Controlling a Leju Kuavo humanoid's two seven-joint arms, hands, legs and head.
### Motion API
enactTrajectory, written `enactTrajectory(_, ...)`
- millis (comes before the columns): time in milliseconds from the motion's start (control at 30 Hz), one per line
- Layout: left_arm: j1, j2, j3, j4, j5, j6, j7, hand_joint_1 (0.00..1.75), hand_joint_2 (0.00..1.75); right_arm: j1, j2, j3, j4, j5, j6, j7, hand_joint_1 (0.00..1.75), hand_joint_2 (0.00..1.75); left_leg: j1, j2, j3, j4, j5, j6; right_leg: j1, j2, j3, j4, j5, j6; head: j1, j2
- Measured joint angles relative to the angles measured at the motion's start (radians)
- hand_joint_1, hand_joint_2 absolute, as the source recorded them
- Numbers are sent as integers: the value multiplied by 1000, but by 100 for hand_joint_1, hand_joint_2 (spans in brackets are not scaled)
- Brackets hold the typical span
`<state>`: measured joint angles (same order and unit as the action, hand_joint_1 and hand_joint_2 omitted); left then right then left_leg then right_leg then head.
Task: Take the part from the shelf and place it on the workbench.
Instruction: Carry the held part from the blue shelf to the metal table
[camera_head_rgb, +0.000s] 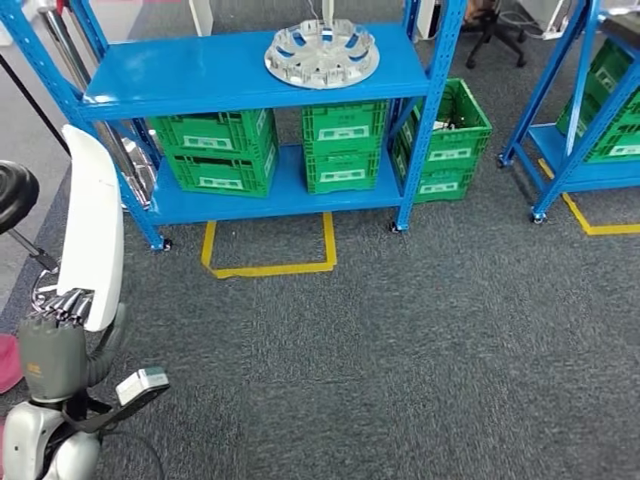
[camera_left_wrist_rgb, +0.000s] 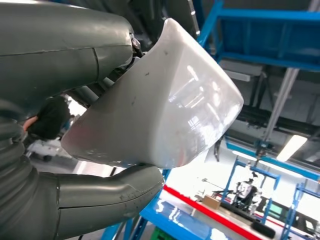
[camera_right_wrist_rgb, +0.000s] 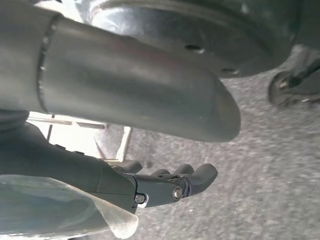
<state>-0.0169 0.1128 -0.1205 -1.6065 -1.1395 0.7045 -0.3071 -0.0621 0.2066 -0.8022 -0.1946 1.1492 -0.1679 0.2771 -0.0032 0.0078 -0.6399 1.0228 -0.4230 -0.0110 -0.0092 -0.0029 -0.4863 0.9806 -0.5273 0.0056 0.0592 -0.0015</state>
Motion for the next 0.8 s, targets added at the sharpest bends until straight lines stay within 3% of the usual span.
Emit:
enactTrajectory(33,0,2,-1,1,0,0,0,175,175,0,1,0,0,0,0,0,0,0,2,-1,-10,36,-41,-6,-2,-2,-9,-2,10,-10,-1,0)
enactTrajectory(100,0,5,-1,3,0,0,0,175,175,0,2,0,0,0,0,0,0,0,6,-2,-36,158,-139,-17,-1,-4,-33,0,29,-20,-2,0)
enactTrajectory(133,0,5,-2,5,0,0,0,175,175,-1,3,0,0,0,0,0,0,0,8,-2,-45,219,-167,-20,-1,-4,-46,1,39,-20,-2,0)
enactTrajectory(167,0,6,-2,7,0,0,0,175,175,-1,3,0,0,0,-1,0,0,0,10,-2,-44,258,-172,-22,0,-4,-60,4,48,-20,-2,0)
enactTrajectory(200,0,7,-2,9,1,0,0,175,175,-1,4,0,0,0,-1,0,0,0,12,-2,-29,265,-154,-23,0,-5,-75,8,57,-19,-2,0)
enactTrajectory(233,-1,8,-3,11,3,0,0,175,175,-1,4,0,0,0,-2,0,0,0,13,-2,2,236,-124,-23,0,-4,-90,12,65,-16,-2,0)
enactTrajectory(300,-5,9,-4,12,5,0,1,175,175,-1,5,0,0,0,-4,0,0,0,13,-3,98,106,-87,-17,1,-3,-114,23,78,-7,-3,0)
enactTrajectory(367,-12,11,-7,12,7,0,3,175,175,-2,7,0,0,-2,-5,0,0,0,10,-5,167,-9,-100,-8,2,-3,-129,29,93,5,-2,0)
enactTrajectory(400,-15,12,-8,13,7,0,4,175,175,-2,8,0,0,-3,-6,1,0,0,7,-6,176,-32,-108,-3,2,-3,-134,29,103,12,-1,0)
enactTrajectory(467,-18,14,-9,16,10,0,6,175,175,-2,9,-1,0,-8,-7,0,0,0,6,-4,161,-39,-96,11,0,-2,-144,28,112,26,-1,0)
enactTrajectory(500,-20,15,-10,17,13,0,8,175,175,-2,9,-1,0,-10,-7,0,0,0,7,-2,150,-41,-86,20,-1,-1,-153,38,95,32,0,0)
enactTrajectory(567,-25,16,-12,20,28,0,10,175,175,-1,9,-2,0,-13,-7,-1,0,0,8,2,126,-43,-66,35,-2,1,-182,115,9,40,3,0)
enactTrajectory(600,-27,17,-14,22,37,0,11,175,175,-1,9,-2,0,-13,-7,-2,0,0,7,3,112,-43,-56,39,-2,1,-199,178,-38,43,4,0)
enactTrajectory(633,-29,19,-17,23,45,0,12,175,175,-1,9,-2,0,-14,-6,-3,0,0,5,3,97,-43,-46,41,-2,1,-213,244,-67,44,4,0)
enactTrajectory(667,-30,21,-20,26,51,0,14,175,175,-1,9,-2,0,-14,-7,-3,0,0,3,4,83,-42,-35,41,-2,1,-220,296,-67,45,4,0)
enactTrajectory(733,-32,24,-27,30,54,0,15,175,175,-1,9,-3,0,-15,-7,-3,0,0,-1,4,54,-39,-14,40,0,1,-198,319,-3,40,4,0)
enactTrajectory(767,-33,25,-29,31,54,0,15,175,175,-2,9,-3,0,-15,-7,-5,0,0,-3,4,42,-38,-4,39,1,1,-162,282,30,34,4,0)
enactTrajectory(800,-33,26,-31,32,54,0,15,175,175,-3,9,-3,-1,-15,-7,-7,0,0,-6,4,32,-35,4,37,4,1,-108,213,38,27,4,0)
